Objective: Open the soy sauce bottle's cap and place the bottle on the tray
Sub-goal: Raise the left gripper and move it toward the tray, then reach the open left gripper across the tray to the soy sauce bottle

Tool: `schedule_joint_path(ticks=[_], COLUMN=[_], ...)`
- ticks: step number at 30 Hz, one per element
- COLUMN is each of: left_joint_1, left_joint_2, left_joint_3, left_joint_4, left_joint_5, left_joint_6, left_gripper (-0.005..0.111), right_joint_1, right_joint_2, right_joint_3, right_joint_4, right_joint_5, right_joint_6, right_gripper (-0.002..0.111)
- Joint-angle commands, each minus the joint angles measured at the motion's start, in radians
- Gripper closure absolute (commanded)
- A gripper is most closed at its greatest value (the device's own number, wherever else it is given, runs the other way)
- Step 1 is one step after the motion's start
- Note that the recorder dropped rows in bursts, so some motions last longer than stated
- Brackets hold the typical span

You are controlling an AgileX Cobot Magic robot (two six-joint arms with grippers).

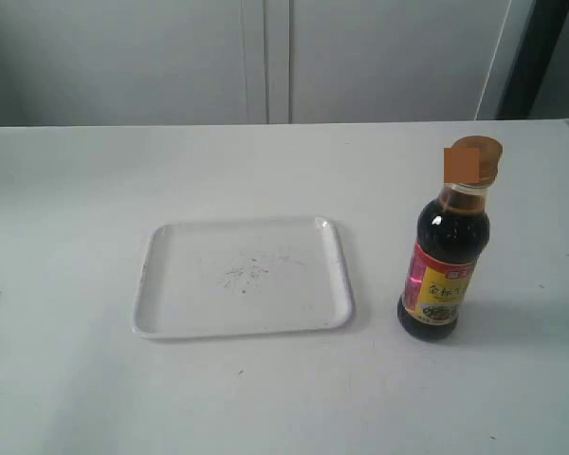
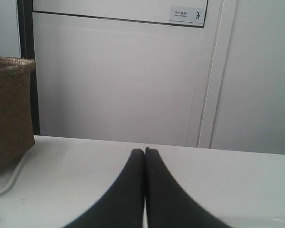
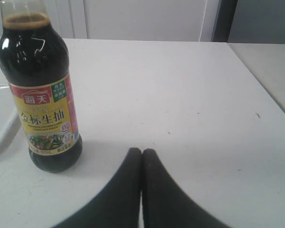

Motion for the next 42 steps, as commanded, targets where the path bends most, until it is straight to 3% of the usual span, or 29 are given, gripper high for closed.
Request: schedule_joint_path(ticks=[1,6,12,17,20,26,32,38,42], left_joint_1=[0.001,0.001,0.001,-0.008,-0.045,-0.202,-0.329,-0.409,-0.441], left_joint_2=[0.143,0.328,0.547,0.69,0.755,0.879,0.991,1.106,1.178], left_joint_3=[-0.09,-0.148,-0.238,-0.294,-0.32,-0.388,-0.451,-0.512,-0.538], left_joint_4=[0.139,0.382,0.675,0.822,0.879,0.9,0.909,0.905,0.9], left_joint_5=[-0.051,-0.185,-0.235,-0.245,-0.238,-0.161,-0.191,-0.195,-0.293], left_joint_6=[-0.094,-0.275,-0.464,-0.562,-0.576,-0.548,-0.525,-0.517,-0.473], left_gripper=[0.107,0.107,0.107,0.107,0.107,0.107,0.107,0.107,0.107], right_joint_1=[0.002,0.002,0.002,0.002,0.002,0.002,0.002,0.002,0.002], right_joint_2=[-0.006,-0.006,-0.006,-0.006,-0.006,-0.006,-0.006,-0.006,-0.006], right_joint_3=[0.002,0.002,0.002,0.002,0.002,0.002,0.002,0.002,0.002], right_joint_4=[-0.002,-0.002,-0.002,-0.002,-0.002,-0.002,-0.002,-0.002,-0.002], right_joint_5=[-0.012,-0.012,-0.012,-0.012,-0.012,-0.012,-0.012,-0.012,-0.012], right_joint_6=[0.002,0.002,0.002,0.002,0.002,0.002,0.002,0.002,0.002], right_gripper=[0.108,0.108,0.108,0.108,0.108,0.108,0.108,0.108,0.108])
